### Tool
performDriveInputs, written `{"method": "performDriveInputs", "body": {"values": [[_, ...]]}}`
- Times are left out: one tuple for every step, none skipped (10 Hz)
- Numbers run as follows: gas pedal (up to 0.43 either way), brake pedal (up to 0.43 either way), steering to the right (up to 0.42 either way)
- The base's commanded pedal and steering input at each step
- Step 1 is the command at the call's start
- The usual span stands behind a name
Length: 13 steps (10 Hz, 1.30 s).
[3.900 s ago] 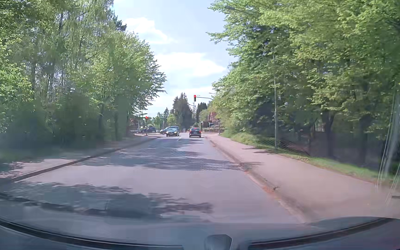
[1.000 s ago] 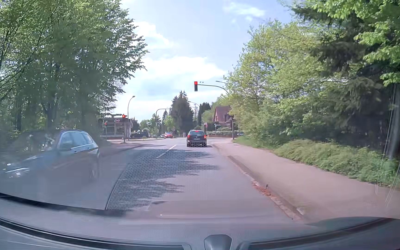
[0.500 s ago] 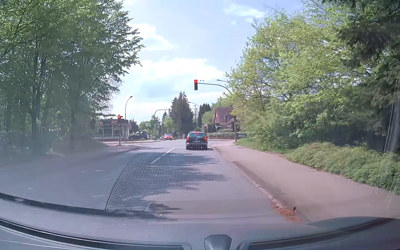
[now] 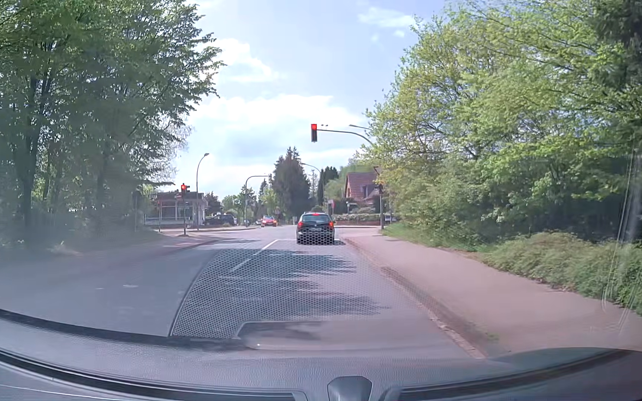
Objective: Follow the waypoints while adhering to traffic rules and regulations
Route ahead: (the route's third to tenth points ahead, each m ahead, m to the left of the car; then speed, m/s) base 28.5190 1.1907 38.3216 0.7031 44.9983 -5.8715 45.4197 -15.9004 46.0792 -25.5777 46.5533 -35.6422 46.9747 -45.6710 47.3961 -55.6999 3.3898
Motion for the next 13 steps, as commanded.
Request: {"method": "performDriveInputs", "body": {"values": [[0.0,0.0,-0.004],[0.0,0.0,-0.005],[0.0,0.0,-0.007],[0.0,0.0,-0.009],[0.0,0.0,-0.011],[0.0,0.0,-0.012],[0.0,0.0,-0.012],[0.0,0.0,-0.012],[0.0,0.0,-0.013],[0.0,0.0,-0.013],[0.0,0.0,-0.013],[0.0,0.0,-0.013],[0.0,0.0,-0.014]]}}
